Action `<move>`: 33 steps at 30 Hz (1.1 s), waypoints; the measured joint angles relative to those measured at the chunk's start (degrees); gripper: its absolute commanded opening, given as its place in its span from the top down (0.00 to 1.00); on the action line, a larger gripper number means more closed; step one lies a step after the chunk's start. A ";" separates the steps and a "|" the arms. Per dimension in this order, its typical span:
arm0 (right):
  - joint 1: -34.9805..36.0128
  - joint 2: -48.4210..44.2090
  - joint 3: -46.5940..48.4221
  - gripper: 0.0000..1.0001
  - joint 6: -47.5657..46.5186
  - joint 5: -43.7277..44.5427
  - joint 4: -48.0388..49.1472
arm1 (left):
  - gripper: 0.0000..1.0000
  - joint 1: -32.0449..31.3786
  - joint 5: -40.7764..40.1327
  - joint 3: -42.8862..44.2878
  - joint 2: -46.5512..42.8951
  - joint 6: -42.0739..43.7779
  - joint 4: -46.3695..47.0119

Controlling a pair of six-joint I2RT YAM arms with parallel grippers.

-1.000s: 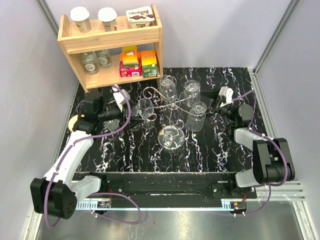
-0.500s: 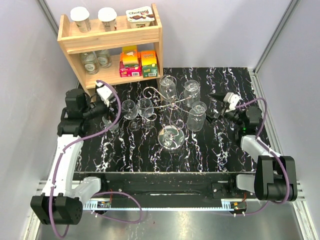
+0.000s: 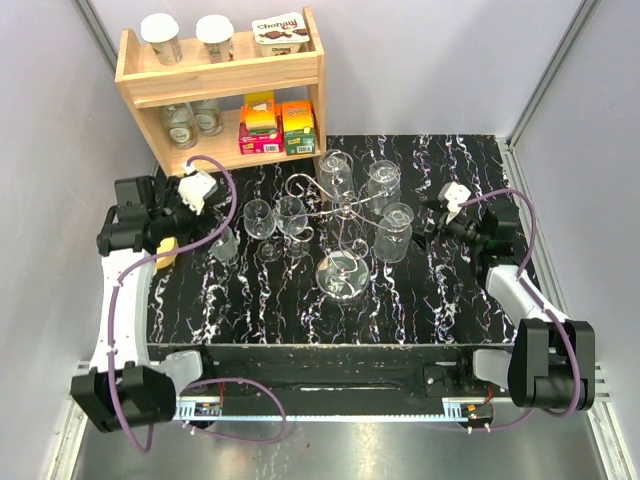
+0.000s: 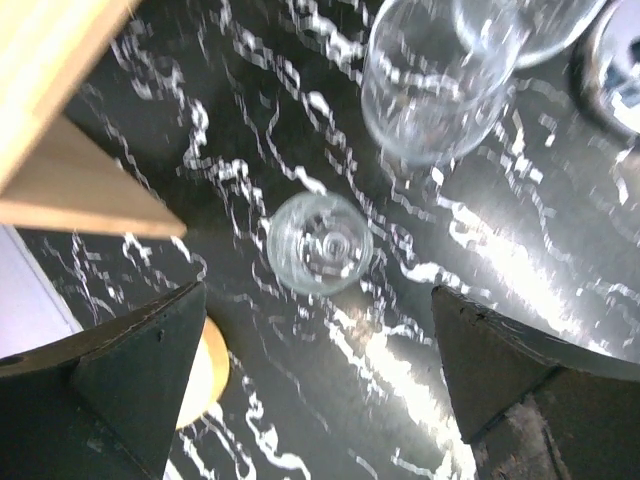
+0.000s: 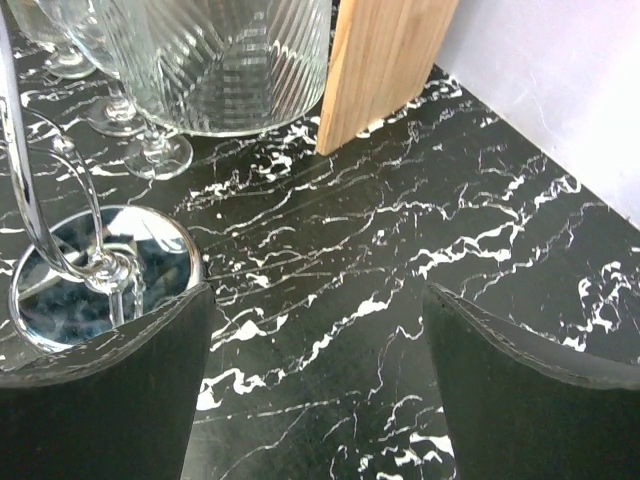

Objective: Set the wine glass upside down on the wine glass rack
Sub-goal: Pick up the wine glass at the center of the board.

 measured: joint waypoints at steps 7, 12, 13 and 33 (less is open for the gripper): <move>-0.52 -0.33 0.26 0.21 -1.25 2.99 -7.10 | 0.06 1.27 -6.34 0.04 8.52 10.73 -7.17; -0.55 -0.33 0.50 0.23 -1.51 3.48 -10.86 | 0.06 1.09 -8.37 0.04 12.83 15.91 -8.85; -0.55 -0.33 0.66 0.22 -1.73 3.63 -11.76 | 0.06 0.92 -8.68 0.04 13.09 16.59 -9.01; -0.55 -1.46 3.45 0.25 -4.83 6.36 -22.21 | 0.19 -8.13 -14.75 0.42 21.05 22.67 -8.92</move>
